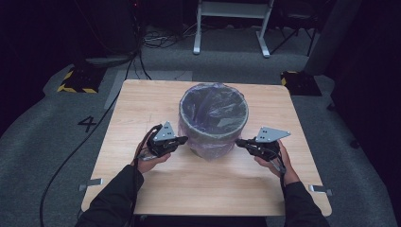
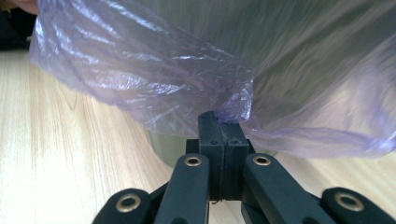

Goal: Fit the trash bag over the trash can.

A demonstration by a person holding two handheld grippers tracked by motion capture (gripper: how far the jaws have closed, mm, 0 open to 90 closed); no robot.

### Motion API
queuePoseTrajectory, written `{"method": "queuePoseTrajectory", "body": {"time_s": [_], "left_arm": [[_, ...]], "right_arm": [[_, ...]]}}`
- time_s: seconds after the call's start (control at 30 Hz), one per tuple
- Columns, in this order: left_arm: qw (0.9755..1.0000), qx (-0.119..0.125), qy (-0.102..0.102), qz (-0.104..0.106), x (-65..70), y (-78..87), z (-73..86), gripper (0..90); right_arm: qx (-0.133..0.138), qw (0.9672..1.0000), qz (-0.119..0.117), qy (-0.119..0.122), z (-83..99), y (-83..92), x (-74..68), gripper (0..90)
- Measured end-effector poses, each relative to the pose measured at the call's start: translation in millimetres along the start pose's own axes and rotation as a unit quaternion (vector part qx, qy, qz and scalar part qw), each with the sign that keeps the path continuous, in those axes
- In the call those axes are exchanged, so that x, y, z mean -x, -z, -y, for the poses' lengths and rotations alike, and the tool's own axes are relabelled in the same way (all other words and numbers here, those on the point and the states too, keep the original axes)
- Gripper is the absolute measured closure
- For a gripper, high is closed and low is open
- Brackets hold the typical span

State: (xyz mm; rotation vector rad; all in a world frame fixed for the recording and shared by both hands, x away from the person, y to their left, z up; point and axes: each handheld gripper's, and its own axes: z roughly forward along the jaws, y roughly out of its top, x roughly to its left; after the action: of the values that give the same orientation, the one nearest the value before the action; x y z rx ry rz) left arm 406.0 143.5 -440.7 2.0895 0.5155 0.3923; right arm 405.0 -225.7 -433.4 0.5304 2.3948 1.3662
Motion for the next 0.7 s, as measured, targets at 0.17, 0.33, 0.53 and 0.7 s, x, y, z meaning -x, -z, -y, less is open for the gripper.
{"method": "queuePoseTrajectory", "body": {"time_s": [0.17, 0.33, 0.53, 0.7], "left_arm": [[0.9998, -0.022, -0.003, -0.002, 1.1, -10.1, 2.9, 89.8], [0.9992, -0.039, 0.002, -0.003, 0.1, -19.1, 8.5, 89.9], [0.9988, -0.049, 0.006, -0.003, -2.6, -23.4, 13.8, 89.8], [0.9982, -0.060, 0.009, -0.004, -3.6, -27.6, 18.5, 89.9]], "right_arm": [[-0.021, 0.9997, 0.005, -0.014, 7.9, -6.2, 2.7, 90.0], [-0.047, 0.9985, 0.009, -0.027, 17.3, -14.2, 7.1, 90.0], [-0.066, 0.9963, 0.013, -0.054, 27.6, -19.6, 13.8, 90.0], [-0.090, 0.9935, 0.011, -0.070, 36.0, -26.9, 17.1, 90.0]]}}
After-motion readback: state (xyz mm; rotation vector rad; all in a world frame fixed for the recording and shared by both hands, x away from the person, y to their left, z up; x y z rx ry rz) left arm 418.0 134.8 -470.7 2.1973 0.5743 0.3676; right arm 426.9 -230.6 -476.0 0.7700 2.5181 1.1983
